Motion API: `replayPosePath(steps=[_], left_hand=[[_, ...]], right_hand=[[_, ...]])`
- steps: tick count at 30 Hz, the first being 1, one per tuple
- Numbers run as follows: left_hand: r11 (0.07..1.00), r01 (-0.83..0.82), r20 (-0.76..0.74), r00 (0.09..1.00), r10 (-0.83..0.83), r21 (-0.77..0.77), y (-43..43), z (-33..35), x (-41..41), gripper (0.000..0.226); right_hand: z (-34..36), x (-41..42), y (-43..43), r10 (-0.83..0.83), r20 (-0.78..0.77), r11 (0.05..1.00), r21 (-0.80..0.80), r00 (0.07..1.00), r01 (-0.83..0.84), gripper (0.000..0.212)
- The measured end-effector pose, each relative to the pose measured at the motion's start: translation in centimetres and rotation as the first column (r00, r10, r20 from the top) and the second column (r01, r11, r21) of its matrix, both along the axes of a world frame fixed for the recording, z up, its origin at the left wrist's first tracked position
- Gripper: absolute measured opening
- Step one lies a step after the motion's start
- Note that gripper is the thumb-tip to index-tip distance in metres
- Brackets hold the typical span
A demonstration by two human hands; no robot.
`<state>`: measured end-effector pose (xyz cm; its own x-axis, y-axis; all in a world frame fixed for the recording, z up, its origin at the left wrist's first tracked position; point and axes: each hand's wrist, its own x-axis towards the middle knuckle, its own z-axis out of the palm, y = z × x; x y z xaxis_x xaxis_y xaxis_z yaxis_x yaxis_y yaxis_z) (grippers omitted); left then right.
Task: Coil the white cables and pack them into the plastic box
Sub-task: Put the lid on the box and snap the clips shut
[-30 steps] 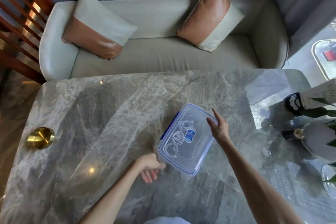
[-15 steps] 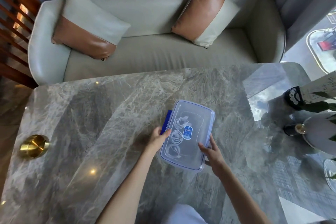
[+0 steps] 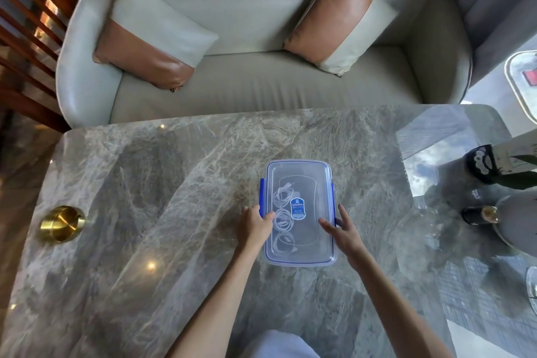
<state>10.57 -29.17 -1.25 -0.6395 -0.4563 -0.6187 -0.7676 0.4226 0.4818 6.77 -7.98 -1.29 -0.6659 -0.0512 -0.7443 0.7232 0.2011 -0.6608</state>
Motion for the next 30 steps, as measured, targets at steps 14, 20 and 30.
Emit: replayPosePath(steps=[14,20,30], left_hand=[[0.979,0.111,0.092,0.991,-0.096,-0.173,0.9,1.3,-0.5,0.031],[0.994,0.021,0.112,0.993,-0.034,0.110,-0.5,-0.2,-1.3,0.062],[0.534,-0.563,0.426,0.826,0.369,0.630,2.7,1.4,1.8,0.029]], right_hand=[[-1.7,1.7,0.1,-0.035,-0.155,0.974,0.215,0.987,0.068,0.040],[-1.9,3.1,-2.6,0.117,-0.302,0.785,0.612,0.946,0.099,0.035],[-1.8,-4.8,-3.2,0.612,-0.213,0.611,0.739,0.762,-0.284,0.037]])
